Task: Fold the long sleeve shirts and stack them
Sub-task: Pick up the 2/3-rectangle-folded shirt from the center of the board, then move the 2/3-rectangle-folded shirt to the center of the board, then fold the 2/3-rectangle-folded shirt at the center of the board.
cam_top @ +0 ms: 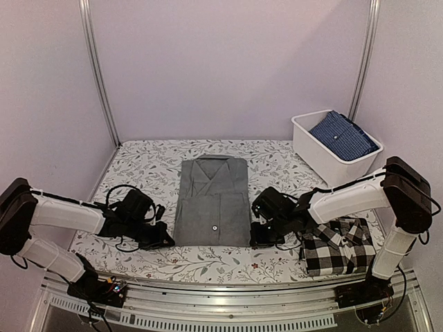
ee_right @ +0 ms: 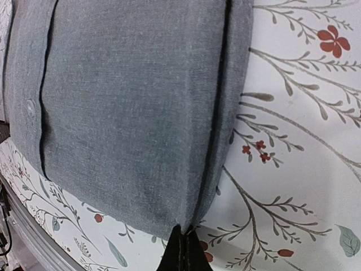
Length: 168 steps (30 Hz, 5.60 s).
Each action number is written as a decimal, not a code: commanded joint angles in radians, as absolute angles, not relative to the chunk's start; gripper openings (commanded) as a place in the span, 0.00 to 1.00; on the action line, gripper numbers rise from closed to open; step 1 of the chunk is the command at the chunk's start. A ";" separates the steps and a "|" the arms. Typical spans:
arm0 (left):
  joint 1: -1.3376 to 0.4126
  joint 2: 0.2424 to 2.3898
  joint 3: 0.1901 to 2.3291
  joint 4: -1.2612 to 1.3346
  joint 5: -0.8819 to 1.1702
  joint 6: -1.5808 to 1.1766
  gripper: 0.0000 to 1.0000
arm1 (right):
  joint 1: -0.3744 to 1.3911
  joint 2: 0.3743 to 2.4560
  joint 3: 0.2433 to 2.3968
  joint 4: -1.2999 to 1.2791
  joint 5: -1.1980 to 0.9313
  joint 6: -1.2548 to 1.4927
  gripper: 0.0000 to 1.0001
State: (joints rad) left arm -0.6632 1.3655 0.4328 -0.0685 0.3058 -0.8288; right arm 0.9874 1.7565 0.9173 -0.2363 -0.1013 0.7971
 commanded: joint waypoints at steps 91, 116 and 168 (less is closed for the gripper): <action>-0.611 1.347 0.844 -0.134 0.319 -0.673 0.00 | 0.948 1.359 0.868 -0.224 0.278 0.751 0.00; -0.600 1.329 1.000 -0.216 0.313 -0.613 0.00 | 0.948 1.285 1.007 -0.304 0.302 0.705 0.00; -0.370 2.099 1.505 -0.131 0.336 -0.528 0.40 | 0.541 1.989 1.446 -0.277 0.100 0.425 0.41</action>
